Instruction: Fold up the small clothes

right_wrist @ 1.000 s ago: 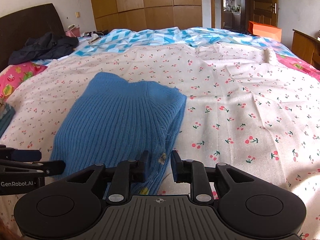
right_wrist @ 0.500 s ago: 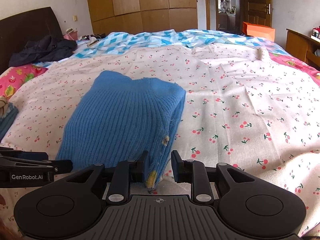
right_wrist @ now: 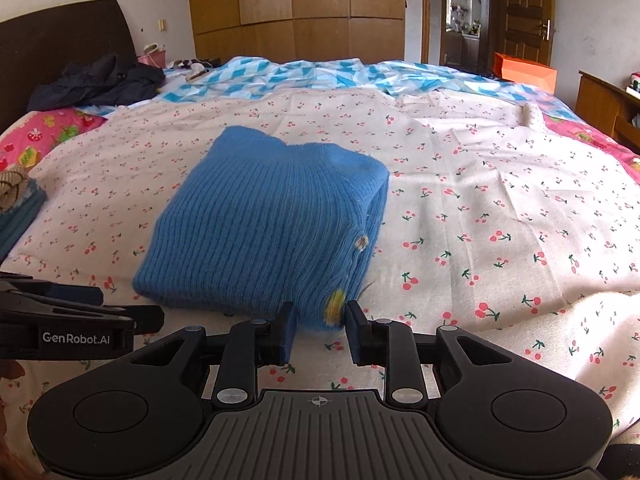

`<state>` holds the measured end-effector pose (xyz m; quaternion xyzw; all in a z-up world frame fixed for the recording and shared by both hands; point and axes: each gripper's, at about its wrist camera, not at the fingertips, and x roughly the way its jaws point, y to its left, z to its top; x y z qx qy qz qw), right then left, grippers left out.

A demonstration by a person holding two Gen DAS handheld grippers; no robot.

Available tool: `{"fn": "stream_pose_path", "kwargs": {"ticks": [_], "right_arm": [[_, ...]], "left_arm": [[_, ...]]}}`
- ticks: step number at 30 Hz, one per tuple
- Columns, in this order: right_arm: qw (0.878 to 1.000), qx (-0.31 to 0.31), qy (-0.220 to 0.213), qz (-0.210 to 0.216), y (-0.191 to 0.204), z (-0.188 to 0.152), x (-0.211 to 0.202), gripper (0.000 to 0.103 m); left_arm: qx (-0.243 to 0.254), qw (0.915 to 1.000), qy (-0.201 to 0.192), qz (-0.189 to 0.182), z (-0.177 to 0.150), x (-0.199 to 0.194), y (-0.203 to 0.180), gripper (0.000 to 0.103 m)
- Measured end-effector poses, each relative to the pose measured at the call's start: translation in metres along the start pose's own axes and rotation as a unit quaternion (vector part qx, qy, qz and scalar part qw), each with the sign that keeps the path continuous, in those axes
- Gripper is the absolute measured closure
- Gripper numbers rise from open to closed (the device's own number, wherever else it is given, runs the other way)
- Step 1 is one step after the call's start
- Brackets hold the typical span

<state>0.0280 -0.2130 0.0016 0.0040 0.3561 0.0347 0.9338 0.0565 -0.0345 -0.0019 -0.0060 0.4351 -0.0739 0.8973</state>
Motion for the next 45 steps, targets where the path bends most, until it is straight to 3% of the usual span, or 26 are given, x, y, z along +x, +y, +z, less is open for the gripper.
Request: {"fn": "stream_pose_path", "kwargs": {"ticks": [17, 21, 33, 45], "right_arm": [[1.000, -0.004, -0.004, 0.007, 0.007, -0.005, -0.007, 0.070], [1.000, -0.003, -0.005, 0.006, 0.007, -0.005, -0.008, 0.070], [1.000, -0.003, -0.003, 0.006, 0.009, -0.005, -0.007, 0.067], [1.000, 0.004, -0.012, 0.011, 0.008, -0.004, -0.013, 0.066]], "left_arm": [[-0.004, 0.9998, -0.003, 0.019, 0.000, -0.005, -0.001, 0.029], [-0.007, 0.9996, -0.008, 0.026, 0.000, -0.006, 0.000, 0.020], [0.029, 0.9976, 0.015, 0.062, -0.002, -0.003, -0.013, 0.017], [-0.007, 0.9988, 0.020, 0.044, 0.004, -0.006, 0.000, 0.017]]}}
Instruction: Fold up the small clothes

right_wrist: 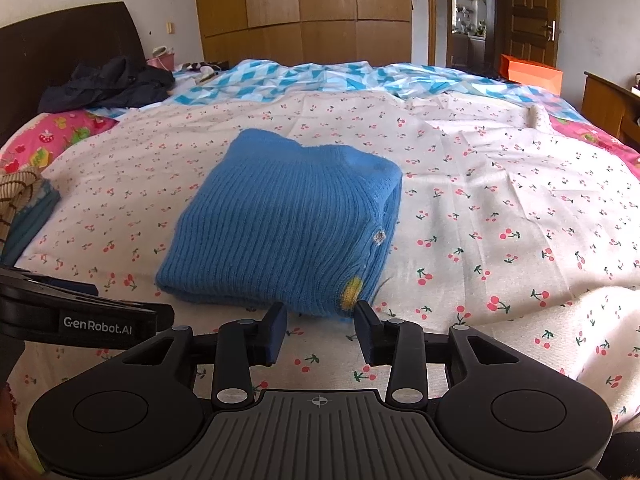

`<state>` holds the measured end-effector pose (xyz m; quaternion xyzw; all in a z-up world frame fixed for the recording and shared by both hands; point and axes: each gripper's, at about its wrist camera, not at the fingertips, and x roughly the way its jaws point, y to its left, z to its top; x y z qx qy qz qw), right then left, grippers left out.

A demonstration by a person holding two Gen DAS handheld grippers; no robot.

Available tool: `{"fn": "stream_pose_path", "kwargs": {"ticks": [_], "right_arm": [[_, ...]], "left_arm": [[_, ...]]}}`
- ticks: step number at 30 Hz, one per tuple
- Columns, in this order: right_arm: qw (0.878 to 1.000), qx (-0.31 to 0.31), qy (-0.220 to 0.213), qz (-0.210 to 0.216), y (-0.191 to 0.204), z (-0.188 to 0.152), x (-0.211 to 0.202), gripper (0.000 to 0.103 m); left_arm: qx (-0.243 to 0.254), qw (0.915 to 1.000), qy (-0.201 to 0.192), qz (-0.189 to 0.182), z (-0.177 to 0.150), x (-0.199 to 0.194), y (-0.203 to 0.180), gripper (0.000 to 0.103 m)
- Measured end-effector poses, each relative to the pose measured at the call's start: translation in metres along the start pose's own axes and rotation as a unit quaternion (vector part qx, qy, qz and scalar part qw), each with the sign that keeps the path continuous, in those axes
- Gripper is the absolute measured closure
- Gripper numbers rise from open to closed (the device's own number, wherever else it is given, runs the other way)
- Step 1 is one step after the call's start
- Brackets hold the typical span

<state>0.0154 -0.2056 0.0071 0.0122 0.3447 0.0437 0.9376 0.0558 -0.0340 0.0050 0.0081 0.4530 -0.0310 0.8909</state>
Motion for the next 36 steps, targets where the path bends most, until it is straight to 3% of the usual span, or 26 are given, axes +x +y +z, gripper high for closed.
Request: {"fn": "stream_pose_path", "kwargs": {"ticks": [36], "right_arm": [[1.000, 0.010, 0.019, 0.005, 0.010, -0.003, -0.005, 0.061]], "left_arm": [[0.038, 0.9992, -0.009, 0.012, -0.009, -0.008, -0.018, 0.016]]}}
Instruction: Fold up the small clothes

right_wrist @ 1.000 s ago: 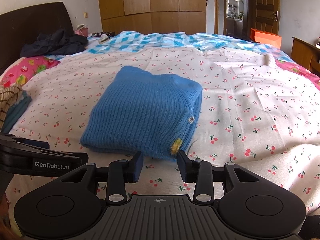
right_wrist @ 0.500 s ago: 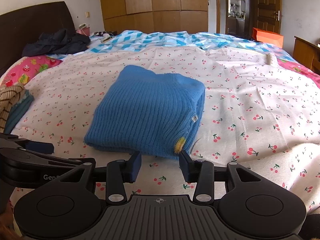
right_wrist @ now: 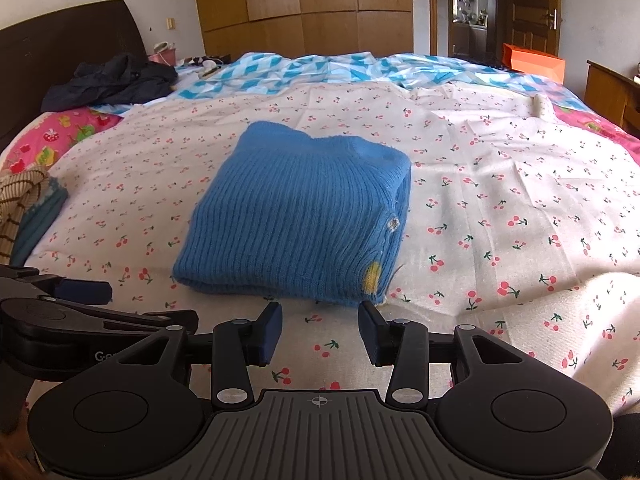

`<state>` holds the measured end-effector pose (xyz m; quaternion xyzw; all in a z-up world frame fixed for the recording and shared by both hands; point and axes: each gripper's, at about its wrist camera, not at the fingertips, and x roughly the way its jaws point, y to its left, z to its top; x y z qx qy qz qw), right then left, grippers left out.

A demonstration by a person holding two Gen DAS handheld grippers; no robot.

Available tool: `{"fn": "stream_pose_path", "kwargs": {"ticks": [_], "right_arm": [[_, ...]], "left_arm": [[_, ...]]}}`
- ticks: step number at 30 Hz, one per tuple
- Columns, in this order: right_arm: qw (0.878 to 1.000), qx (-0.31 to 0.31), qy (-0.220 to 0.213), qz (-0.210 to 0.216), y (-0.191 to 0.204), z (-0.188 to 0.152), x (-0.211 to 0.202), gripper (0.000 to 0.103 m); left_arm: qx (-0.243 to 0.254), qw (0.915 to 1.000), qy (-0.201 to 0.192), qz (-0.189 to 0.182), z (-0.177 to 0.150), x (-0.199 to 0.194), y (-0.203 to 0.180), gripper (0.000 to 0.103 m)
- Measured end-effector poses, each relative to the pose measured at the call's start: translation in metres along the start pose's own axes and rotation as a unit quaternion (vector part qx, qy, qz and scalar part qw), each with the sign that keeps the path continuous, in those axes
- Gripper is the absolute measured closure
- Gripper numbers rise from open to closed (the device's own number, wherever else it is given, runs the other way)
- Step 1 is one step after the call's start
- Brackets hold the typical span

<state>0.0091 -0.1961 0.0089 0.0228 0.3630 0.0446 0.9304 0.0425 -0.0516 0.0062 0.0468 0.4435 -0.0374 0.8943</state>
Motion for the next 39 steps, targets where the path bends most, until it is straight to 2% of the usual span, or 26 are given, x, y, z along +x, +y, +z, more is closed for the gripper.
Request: {"fn": "stream_pose_path", "kwargs": {"ticks": [20, 33, 39], "right_arm": [[1.000, -0.006, 0.009, -0.023, 0.009, 0.004, -0.005, 0.061], [1.000, 0.000, 0.016, -0.022, 0.012, 0.011, -0.005, 0.061], [1.000, 0.016, 0.019, -0.016, 0.006, 0.012, -0.004, 0.055]], "left_arm": [[-0.001, 1.0000, -0.003, 0.008, 0.000, -0.003, 0.001, 0.016], [-0.002, 0.9997, -0.003, 0.024, 0.005, -0.007, 0.004, 0.016], [-0.001, 0.9997, 0.004, 0.025, 0.007, -0.005, 0.002, 0.016]]}}
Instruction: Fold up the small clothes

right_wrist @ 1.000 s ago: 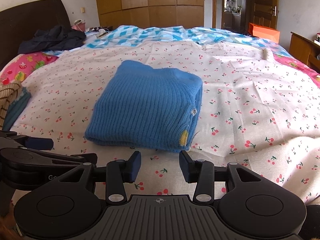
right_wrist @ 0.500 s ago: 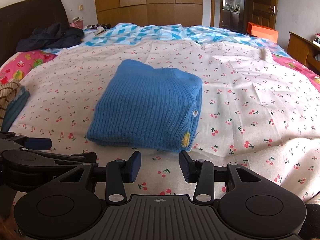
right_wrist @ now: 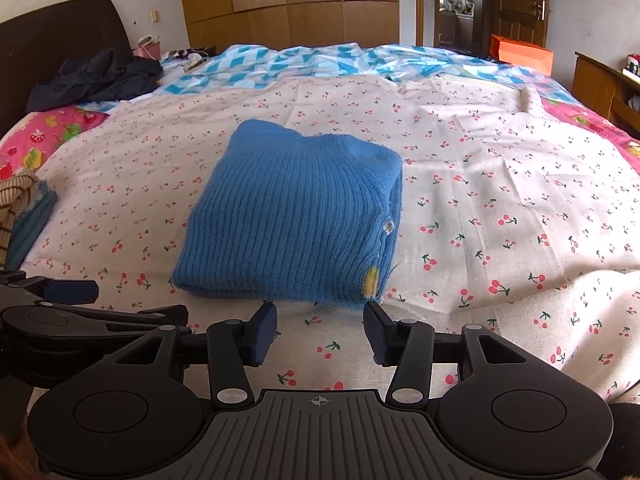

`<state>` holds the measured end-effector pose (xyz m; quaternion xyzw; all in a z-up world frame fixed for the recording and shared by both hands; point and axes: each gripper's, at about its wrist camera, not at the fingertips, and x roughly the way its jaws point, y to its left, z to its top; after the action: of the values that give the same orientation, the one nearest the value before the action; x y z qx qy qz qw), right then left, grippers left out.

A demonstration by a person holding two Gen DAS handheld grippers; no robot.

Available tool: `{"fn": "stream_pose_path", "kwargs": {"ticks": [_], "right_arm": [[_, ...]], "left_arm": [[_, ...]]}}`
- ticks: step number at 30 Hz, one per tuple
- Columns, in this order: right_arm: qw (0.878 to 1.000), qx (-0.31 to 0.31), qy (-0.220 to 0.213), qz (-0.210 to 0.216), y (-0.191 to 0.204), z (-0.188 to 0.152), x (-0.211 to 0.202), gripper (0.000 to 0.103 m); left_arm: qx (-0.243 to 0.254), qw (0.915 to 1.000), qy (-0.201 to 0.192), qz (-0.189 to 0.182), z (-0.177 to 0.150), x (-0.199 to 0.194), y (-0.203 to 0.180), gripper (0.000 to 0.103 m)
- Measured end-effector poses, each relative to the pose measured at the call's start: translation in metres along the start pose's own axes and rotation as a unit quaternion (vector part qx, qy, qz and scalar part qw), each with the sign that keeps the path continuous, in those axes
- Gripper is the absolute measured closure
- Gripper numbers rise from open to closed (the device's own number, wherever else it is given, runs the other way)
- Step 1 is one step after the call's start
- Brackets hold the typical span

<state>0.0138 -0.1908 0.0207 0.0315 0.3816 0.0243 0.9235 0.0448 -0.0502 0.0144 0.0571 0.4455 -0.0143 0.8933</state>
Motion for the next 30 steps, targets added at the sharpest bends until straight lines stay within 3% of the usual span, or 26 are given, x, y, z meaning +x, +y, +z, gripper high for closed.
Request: {"fn": "stream_pose_path", "kwargs": {"ticks": [30], "right_arm": [[1.000, 0.016, 0.004, 0.008, -0.0029, -0.0021, 0.0010, 0.053]], "left_arm": [[-0.005, 0.9997, 0.021, -0.007, -0.0031, 0.0064, -0.0001, 0.016]]}}
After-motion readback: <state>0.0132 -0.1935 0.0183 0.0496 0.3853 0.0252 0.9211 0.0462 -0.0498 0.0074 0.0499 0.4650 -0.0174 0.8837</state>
